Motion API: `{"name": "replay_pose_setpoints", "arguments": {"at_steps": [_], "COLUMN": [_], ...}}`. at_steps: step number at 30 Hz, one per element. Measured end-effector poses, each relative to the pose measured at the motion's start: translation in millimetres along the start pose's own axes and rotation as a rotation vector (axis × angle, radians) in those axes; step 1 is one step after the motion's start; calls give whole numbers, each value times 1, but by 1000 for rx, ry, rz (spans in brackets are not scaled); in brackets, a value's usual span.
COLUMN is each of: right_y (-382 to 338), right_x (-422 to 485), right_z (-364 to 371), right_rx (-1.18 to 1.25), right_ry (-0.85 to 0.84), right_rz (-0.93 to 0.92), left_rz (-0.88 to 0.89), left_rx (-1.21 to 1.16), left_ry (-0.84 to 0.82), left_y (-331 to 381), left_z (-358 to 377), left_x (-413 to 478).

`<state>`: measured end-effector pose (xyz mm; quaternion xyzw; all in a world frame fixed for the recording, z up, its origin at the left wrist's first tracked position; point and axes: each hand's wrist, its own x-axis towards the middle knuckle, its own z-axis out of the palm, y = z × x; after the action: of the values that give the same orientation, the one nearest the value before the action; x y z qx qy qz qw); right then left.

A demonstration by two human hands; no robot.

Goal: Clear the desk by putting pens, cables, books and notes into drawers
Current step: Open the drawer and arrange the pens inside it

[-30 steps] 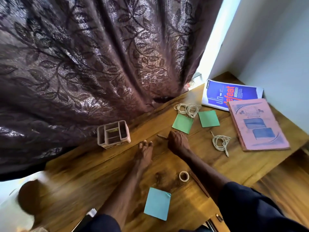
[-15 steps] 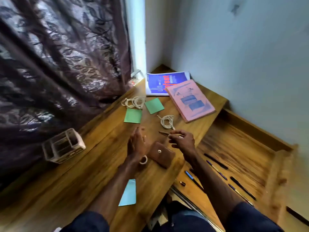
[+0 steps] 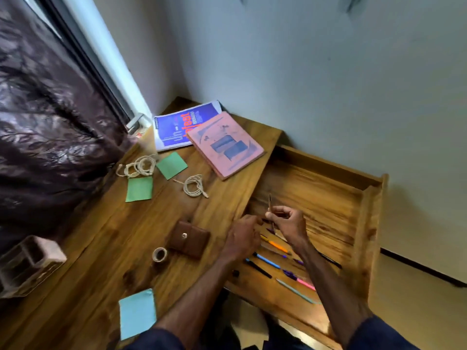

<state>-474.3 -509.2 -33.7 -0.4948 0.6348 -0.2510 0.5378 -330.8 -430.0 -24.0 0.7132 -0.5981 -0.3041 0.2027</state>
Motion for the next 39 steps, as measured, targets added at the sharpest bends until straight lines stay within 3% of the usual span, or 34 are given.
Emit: {"name": "replay_pose_setpoints", "arguments": {"at_steps": [2, 5, 10, 18, 30, 39], "right_y": [17, 43, 79, 107, 115, 74], "right_x": [16, 36, 52, 52, 57, 19], "right_z": [-30, -72, -118, -139, -136, -85], "right_rx": [-268, -569, -856, -942, -968, -743], "right_ry": [45, 86, -4, -128, -105, 40], "right_rz": [-80, -23, 74, -28, 6, -260], "left_rz": [-19, -95, -254, -329, -246, -211], "left_rx": [53, 98, 132, 145, 218, 192], "left_ry": [-39, -92, -180, -204, -219, -102], "left_y": [8, 11, 14, 36, 30, 29], "left_z": [19, 44, 75, 102, 101, 64], "left_x": [10, 17, 23, 21, 6, -10]}}
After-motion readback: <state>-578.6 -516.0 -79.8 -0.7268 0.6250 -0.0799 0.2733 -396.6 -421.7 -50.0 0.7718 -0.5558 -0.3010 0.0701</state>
